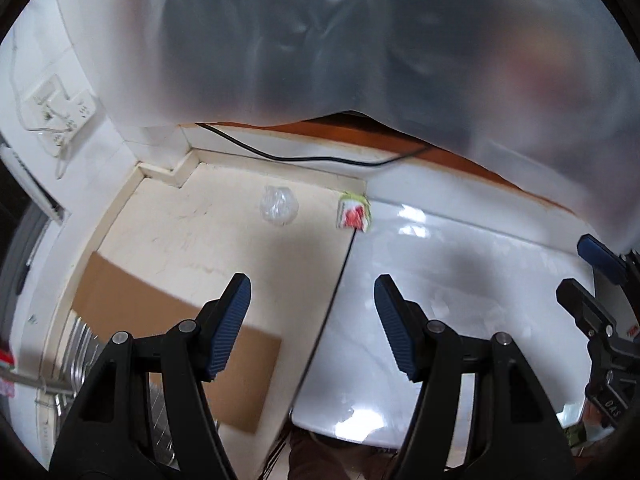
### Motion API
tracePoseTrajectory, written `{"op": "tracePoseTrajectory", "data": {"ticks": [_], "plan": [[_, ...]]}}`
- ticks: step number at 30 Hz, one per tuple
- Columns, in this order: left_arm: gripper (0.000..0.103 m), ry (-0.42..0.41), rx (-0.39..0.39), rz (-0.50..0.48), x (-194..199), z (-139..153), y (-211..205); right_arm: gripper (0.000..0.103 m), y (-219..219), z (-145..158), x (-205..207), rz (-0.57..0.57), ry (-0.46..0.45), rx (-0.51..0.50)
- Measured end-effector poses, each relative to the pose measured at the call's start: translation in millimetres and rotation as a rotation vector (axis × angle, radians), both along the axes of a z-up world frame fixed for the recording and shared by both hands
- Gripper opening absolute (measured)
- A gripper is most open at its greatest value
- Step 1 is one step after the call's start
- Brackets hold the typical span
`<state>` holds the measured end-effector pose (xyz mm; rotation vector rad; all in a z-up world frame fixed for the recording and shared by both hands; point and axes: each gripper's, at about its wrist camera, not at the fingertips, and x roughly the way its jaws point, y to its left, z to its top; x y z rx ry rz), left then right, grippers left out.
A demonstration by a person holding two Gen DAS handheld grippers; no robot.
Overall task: Collect trash
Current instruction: 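Raise both tools back over the remaining countertop trash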
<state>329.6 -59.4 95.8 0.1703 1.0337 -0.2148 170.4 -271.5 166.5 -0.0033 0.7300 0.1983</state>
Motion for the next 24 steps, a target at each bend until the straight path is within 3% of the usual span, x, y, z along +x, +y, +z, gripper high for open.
{"op": "tracePoseTrajectory", "data": {"ticks": [6,13,24], "plan": [[0.061,0.046,-0.059,0.042,86.6,-62.0,10.9,0.053,13.5,-45.1,90.0,-0.063,0.07,-0.004],[0.061,0.068,-0.139,0.118,148.4,-137.6,25.1,0.053,25.6,-111.3,165.7,-0.112,0.127,0.011],[0.061,0.071,-0.142,0.19,200.0,-215.1,39.1,0.053,37.9,-186.9,196.9,-0.151,0.155,0.024]]}}
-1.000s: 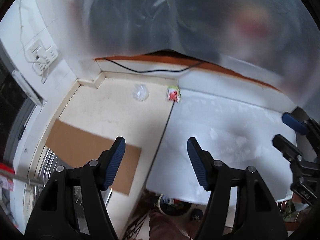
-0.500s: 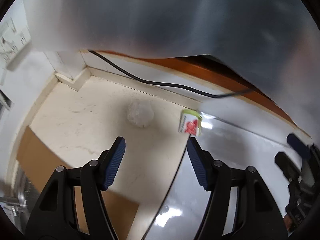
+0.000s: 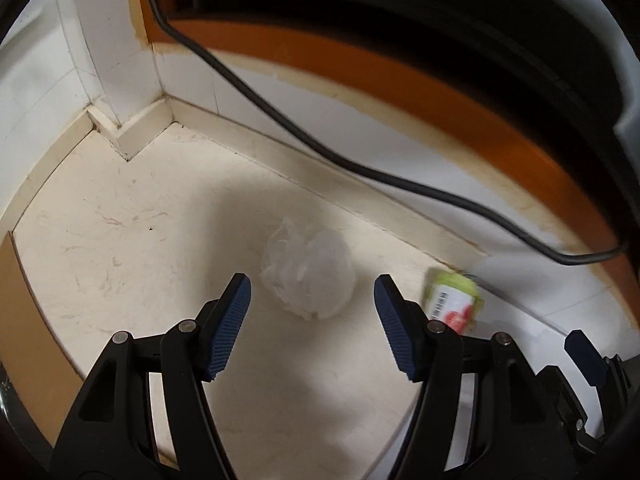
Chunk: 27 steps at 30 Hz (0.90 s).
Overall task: Collect trash
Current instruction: 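Raise both tools back over the remaining countertop trash, then grasp the juice pouch with the right tool while the left tool grasps the plastic bag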
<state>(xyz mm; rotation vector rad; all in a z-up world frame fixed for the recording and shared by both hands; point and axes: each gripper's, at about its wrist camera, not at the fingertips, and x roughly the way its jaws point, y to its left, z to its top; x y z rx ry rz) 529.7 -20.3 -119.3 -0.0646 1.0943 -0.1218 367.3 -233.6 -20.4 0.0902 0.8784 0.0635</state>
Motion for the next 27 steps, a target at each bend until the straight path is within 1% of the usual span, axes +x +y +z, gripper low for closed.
{"op": "tracePoseTrajectory", "data": {"ticks": [4,9,13,18,21,23,27], "plan": [[0.061,0.001,0.007,-0.01,8.5,-18.7,3.1,0.053,10.0,-22.3,16.4,-0.013,0.011,0.004],[0.061,0.02,0.005,-0.01,16.5,-38.0,5.9,0.053,20.2,-56.3,45.5,-0.058,0.041,0.037],[0.061,0.016,-0.032,-0.018,20.8,-47.2,6.6,0.053,21.4,-84.4,66.4,-0.099,0.072,0.064],[0.061,-0.008,-0.061,-0.036,20.1,-53.8,3.7,0.053,24.2,-114.8,81.6,-0.137,0.109,0.063],[0.061,-0.031,-0.071,-0.047,17.6,-55.8,5.6,0.053,26.4,-124.7,85.1,-0.134,0.098,0.069],[0.061,-0.059,-0.071,-0.06,14.6,-56.3,7.3,0.053,29.6,-128.0,86.8,-0.128,0.091,0.058],[0.061,-0.079,-0.075,-0.081,9.0,-56.8,9.3,0.053,34.4,-132.6,88.0,-0.12,0.08,0.034]]}}
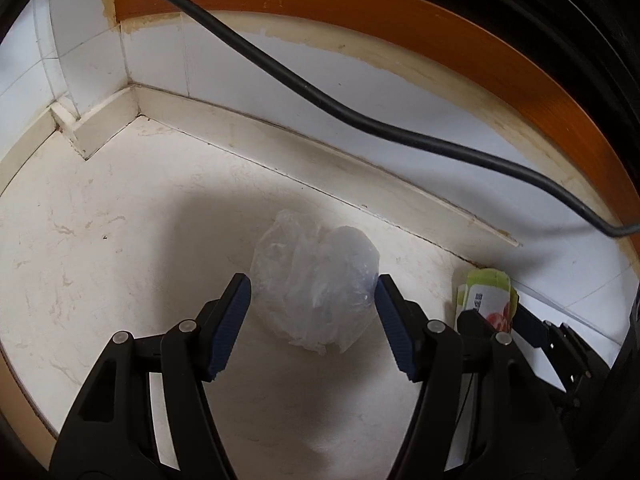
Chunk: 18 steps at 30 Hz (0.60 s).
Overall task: Collect trash
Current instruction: 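Grasp the juice pouch with the right tool while the left tool grasps the plastic bag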
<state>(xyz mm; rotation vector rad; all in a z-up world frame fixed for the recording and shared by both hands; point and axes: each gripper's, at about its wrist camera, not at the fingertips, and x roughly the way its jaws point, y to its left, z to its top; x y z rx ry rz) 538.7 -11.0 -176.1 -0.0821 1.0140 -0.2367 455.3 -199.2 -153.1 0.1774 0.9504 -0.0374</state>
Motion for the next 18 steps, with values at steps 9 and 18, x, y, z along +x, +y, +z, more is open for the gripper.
{"op": "tracePoseTrajectory", "data": {"ticks": [9,18], "plan": [[0.061,-0.031,0.022,-0.036,-6.0,6.8,-5.7,0.053,7.8,1.7,1.5,0.004,-0.006,-0.002],[0.046,-0.006,-0.001,-0.02,1.9,-1.5,-6.7,0.05,6.2,7.4,-2.2,0.013,0.003,-0.031]]}}
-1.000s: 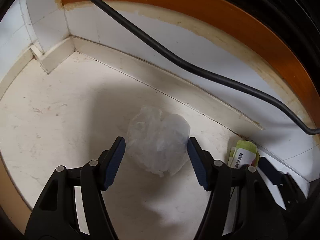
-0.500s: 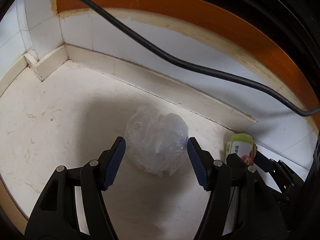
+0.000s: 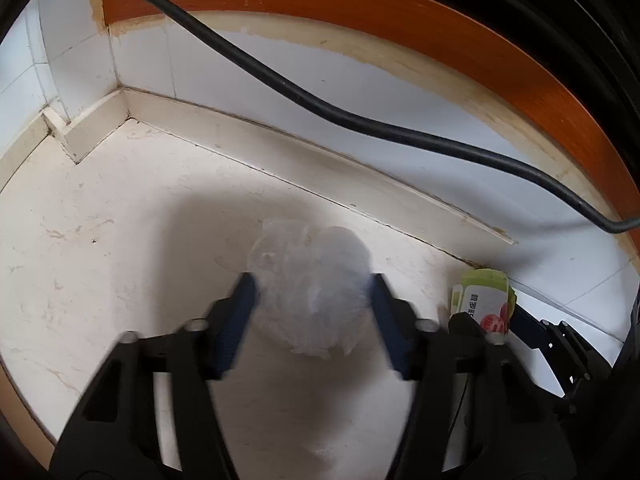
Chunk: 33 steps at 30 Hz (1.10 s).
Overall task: Collect trash
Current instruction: 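Grasp the juice pouch with the right tool while the left tool grasps the plastic bag, then carry the juice pouch and plastic bag down over the floor bin and release both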
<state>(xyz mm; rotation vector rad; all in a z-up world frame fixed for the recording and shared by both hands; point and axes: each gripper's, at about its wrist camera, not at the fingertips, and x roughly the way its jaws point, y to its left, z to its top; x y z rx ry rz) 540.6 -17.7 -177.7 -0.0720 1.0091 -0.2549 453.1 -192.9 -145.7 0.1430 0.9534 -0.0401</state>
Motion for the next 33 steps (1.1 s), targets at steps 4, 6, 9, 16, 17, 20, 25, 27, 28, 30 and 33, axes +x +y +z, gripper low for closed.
{"op": "tracePoseTrajectory", "data": {"ticks": [4,6,9,16,17,20,25,27,28,30,33], "plan": [[0.026,0.005,-0.026,0.012,-3.6,4.0,3.0,0.03,-2.8,1.4,-4.3,0.017,0.004,0.044],[0.022,0.013,-0.034,0.014,-5.6,6.4,4.4,0.023,0.2,3.8,-7.9,0.022,0.001,0.046],[0.021,0.015,-0.045,0.018,-13.7,13.8,8.5,0.018,1.9,7.4,-15.9,0.014,0.002,0.052],[0.02,-0.011,-0.02,0.002,-53.0,51.3,8.1,0.017,-2.0,33.4,-57.2,0.0,-0.038,0.128],[0.02,-0.019,-0.021,-0.003,-64.4,60.2,8.0,0.017,-2.9,38.2,-64.9,-0.003,-0.044,0.142],[0.02,-0.03,-0.026,-0.012,-95.3,80.3,7.1,0.017,-7.7,54.9,-93.6,-0.011,-0.064,0.179],[0.02,-0.03,-0.044,-0.014,-149.0,107.5,8.5,0.017,-6.1,82.0,-143.4,0.0,-0.098,0.214],[0.02,-0.033,-0.058,-0.018,-174.2,118.8,9.7,0.017,-10.7,93.6,-168.0,0.008,-0.111,0.227],[0.02,-0.035,-0.064,-0.024,-189.9,125.7,9.9,0.017,-10.7,99.5,-180.9,0.013,-0.117,0.233],[0.02,-0.043,-0.063,-0.033,-215.4,136.6,10.2,0.017,-13.1,108.5,-203.7,0.021,-0.128,0.24],[0.02,-0.069,-0.065,-0.04,-256.7,152.8,10.4,0.017,-15.0,122.9,-241.3,0.035,-0.14,0.253]]}}
